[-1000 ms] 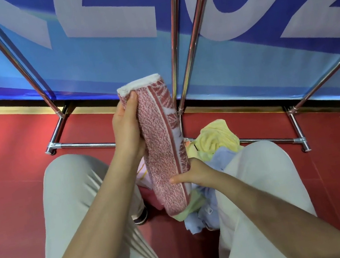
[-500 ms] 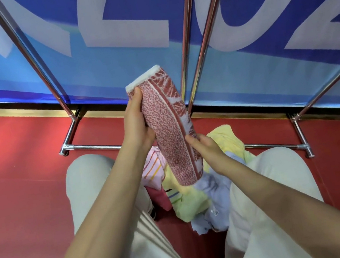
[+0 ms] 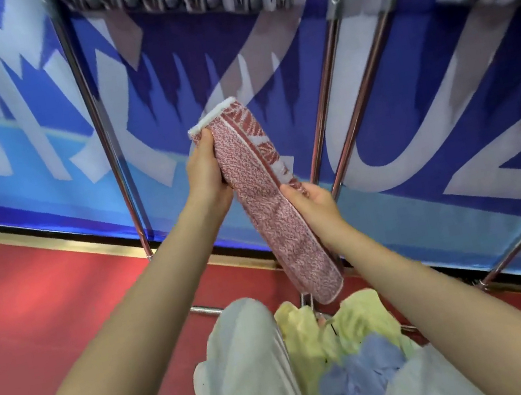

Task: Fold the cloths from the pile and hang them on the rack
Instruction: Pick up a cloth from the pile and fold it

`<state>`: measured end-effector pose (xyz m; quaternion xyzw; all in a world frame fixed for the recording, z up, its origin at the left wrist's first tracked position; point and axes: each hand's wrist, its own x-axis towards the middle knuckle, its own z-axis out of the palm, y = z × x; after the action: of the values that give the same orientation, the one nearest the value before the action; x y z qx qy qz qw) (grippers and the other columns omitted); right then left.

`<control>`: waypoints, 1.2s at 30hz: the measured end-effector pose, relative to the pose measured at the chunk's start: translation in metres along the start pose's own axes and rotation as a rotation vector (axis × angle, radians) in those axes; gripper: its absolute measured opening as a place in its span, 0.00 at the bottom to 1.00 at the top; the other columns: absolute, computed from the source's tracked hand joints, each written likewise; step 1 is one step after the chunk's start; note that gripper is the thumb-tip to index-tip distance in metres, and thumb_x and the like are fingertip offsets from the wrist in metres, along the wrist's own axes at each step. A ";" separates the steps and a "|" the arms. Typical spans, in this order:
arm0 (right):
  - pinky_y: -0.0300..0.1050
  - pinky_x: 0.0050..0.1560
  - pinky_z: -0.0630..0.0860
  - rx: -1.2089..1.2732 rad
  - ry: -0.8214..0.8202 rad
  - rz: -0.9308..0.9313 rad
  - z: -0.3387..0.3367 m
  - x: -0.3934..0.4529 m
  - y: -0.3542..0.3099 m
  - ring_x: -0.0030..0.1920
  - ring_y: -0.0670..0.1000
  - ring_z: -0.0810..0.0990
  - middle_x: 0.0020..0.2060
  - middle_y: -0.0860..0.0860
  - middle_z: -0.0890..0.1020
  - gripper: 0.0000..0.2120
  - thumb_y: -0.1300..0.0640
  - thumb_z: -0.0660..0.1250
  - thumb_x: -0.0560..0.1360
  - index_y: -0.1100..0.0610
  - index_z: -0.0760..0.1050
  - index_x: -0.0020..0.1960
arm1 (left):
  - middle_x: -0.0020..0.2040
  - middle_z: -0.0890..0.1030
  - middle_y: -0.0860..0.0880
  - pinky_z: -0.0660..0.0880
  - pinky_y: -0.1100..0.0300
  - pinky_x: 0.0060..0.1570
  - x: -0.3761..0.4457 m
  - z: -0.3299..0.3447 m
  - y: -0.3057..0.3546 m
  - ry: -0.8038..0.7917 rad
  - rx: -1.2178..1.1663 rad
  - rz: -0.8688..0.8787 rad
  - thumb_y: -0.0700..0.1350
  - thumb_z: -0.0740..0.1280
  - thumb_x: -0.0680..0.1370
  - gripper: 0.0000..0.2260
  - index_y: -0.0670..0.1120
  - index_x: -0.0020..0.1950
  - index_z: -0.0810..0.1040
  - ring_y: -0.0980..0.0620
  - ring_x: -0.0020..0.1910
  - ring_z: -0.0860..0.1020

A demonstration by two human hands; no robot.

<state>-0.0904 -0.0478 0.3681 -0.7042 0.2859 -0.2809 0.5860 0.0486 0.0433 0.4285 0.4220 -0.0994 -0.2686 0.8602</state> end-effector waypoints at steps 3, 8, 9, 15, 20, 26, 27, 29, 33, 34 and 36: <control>0.42 0.43 0.73 -0.165 -0.047 -0.108 0.001 0.025 -0.042 0.40 0.46 0.79 0.40 0.53 0.83 0.12 0.53 0.67 0.77 0.62 0.81 0.47 | 0.42 0.81 0.49 0.76 0.59 0.41 0.015 -0.001 0.037 0.063 0.109 0.107 0.46 0.60 0.83 0.08 0.46 0.49 0.77 0.53 0.40 0.80; 0.45 0.43 0.72 -0.390 -0.132 -0.249 0.001 0.065 -0.105 0.43 0.51 0.80 0.43 0.59 0.84 0.16 0.50 0.67 0.77 0.64 0.80 0.50 | 0.52 0.79 0.46 0.76 0.58 0.39 0.051 -0.013 0.083 0.167 0.342 0.315 0.44 0.61 0.80 0.11 0.46 0.61 0.76 0.49 0.48 0.78; 0.45 0.44 0.73 -0.431 -0.146 -0.264 0.004 0.072 -0.117 0.44 0.52 0.81 0.44 0.59 0.84 0.16 0.50 0.66 0.78 0.63 0.81 0.50 | 0.57 0.77 0.46 0.77 0.56 0.41 0.056 -0.013 0.093 0.201 0.369 0.342 0.44 0.61 0.80 0.14 0.47 0.66 0.73 0.48 0.51 0.79; 0.45 0.41 0.70 -0.465 -0.169 -0.290 0.037 0.116 -0.180 0.41 0.53 0.79 0.40 0.59 0.82 0.17 0.51 0.64 0.78 0.66 0.78 0.44 | 0.53 0.75 0.48 0.79 0.49 0.52 0.089 -0.014 0.143 0.304 0.458 0.415 0.40 0.63 0.79 0.17 0.47 0.68 0.72 0.48 0.49 0.78; 0.42 0.31 0.61 -0.467 -0.211 -0.346 0.066 0.143 -0.222 0.31 0.47 0.67 0.30 0.53 0.70 0.14 0.53 0.67 0.76 0.58 0.71 0.34 | 0.49 0.77 0.47 0.79 0.50 0.50 0.122 -0.034 0.172 0.301 0.591 0.331 0.36 0.67 0.75 0.18 0.44 0.64 0.74 0.46 0.48 0.78; 0.42 0.34 0.62 -0.510 -0.327 -0.415 0.125 0.173 -0.271 0.33 0.49 0.69 0.32 0.54 0.71 0.13 0.51 0.68 0.75 0.55 0.71 0.36 | 0.60 0.78 0.43 0.73 0.58 0.44 0.154 -0.060 0.200 0.300 0.899 0.284 0.47 0.62 0.78 0.17 0.43 0.65 0.75 0.45 0.52 0.77; 0.41 0.33 0.64 -0.510 -0.345 -0.418 0.136 0.178 -0.279 0.33 0.48 0.70 0.32 0.52 0.73 0.13 0.50 0.68 0.75 0.55 0.73 0.35 | 0.62 0.77 0.45 0.71 0.57 0.50 0.158 -0.062 0.206 0.314 0.931 0.339 0.47 0.60 0.80 0.17 0.43 0.66 0.74 0.46 0.56 0.75; 0.40 0.34 0.67 -0.520 -0.371 -0.423 0.161 0.191 -0.295 0.33 0.46 0.73 0.32 0.50 0.76 0.14 0.48 0.69 0.74 0.56 0.75 0.35 | 0.57 0.76 0.51 0.67 0.57 0.52 0.169 -0.065 0.221 0.296 0.932 0.451 0.48 0.56 0.82 0.13 0.46 0.60 0.76 0.50 0.55 0.72; 0.45 0.46 0.73 -0.482 -0.410 -0.407 0.213 0.230 -0.324 0.45 0.51 0.79 0.45 0.52 0.82 0.13 0.49 0.70 0.74 0.60 0.81 0.48 | 0.50 0.81 0.51 0.70 0.62 0.40 0.192 -0.062 0.253 0.225 1.026 0.590 0.49 0.55 0.82 0.13 0.53 0.49 0.79 0.53 0.45 0.76; 0.46 0.47 0.74 -0.455 -0.427 -0.393 0.225 0.240 -0.330 0.46 0.52 0.79 0.47 0.53 0.82 0.14 0.50 0.70 0.74 0.60 0.81 0.51 | 0.44 0.81 0.51 0.68 0.62 0.35 0.197 -0.062 0.261 0.219 1.070 0.623 0.49 0.56 0.81 0.12 0.52 0.44 0.77 0.54 0.39 0.75; 0.46 0.50 0.76 -0.420 -0.460 -0.364 0.247 0.256 -0.338 0.48 0.52 0.80 0.49 0.54 0.82 0.14 0.52 0.69 0.75 0.61 0.79 0.55 | 0.40 0.79 0.50 0.71 0.59 0.37 0.214 -0.071 0.274 0.197 1.020 0.655 0.52 0.58 0.80 0.12 0.51 0.39 0.75 0.54 0.38 0.76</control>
<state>0.2888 -0.0203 0.6788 -0.8935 0.0677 -0.1499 0.4178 0.3593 0.1113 0.5861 0.7507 -0.2601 0.1314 0.5930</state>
